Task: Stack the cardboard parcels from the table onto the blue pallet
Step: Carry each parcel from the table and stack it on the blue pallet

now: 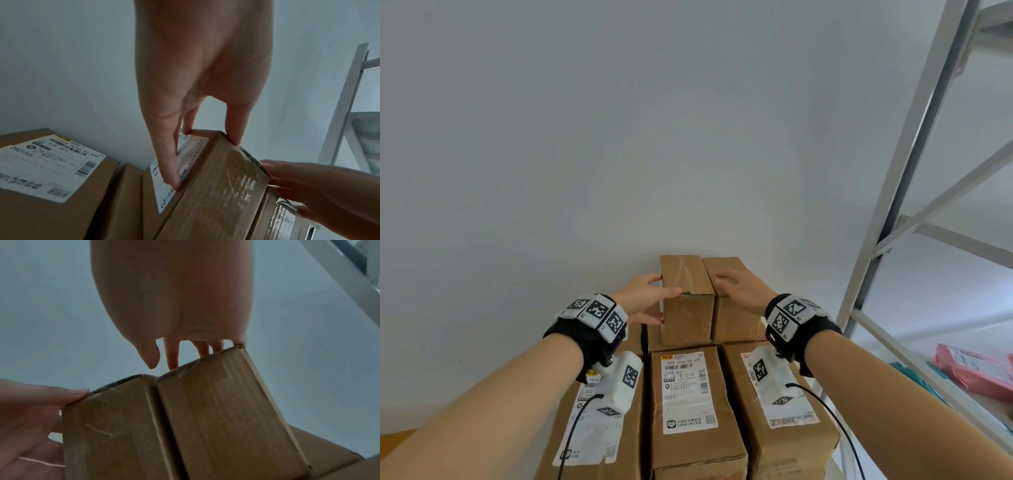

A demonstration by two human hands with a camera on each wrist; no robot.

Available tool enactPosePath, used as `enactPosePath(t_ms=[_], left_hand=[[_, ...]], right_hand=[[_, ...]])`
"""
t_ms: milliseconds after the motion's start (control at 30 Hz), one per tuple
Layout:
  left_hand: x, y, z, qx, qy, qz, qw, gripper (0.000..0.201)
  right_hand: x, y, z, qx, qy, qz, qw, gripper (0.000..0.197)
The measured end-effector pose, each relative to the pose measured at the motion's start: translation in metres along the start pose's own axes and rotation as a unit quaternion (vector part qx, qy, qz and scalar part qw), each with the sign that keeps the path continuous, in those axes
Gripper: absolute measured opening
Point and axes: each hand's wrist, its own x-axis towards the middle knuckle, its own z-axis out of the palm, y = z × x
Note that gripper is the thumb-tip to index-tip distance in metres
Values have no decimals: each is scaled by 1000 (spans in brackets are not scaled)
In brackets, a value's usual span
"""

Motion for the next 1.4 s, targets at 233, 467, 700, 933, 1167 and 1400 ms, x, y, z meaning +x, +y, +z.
enactPosePath(t_ms=[233, 467, 700, 933, 1167, 1400], left_hand=[[-4, -1, 8, 5, 32, 6, 999, 72], [-19, -6, 20, 41, 90, 23, 995, 64], [-51, -7, 20, 265, 163, 75, 948, 60], [-106, -9, -2, 333, 185, 94, 920, 54], [-175, -46, -36, 427, 182, 84, 882, 45], [-247, -114, -87, 427, 200, 13, 882, 47]], right_hand=[[-3, 0, 1, -30, -9, 2, 1000, 48], [-8, -1, -4, -41, -11, -29, 999, 50], [-14, -24, -12, -1, -10, -113, 994, 47], [-42, -64, 7, -30, -16, -175, 984, 44], [-92, -120, 57, -39, -44, -214, 975, 46], [-157, -178, 110, -78, -93, -247, 961, 47]])
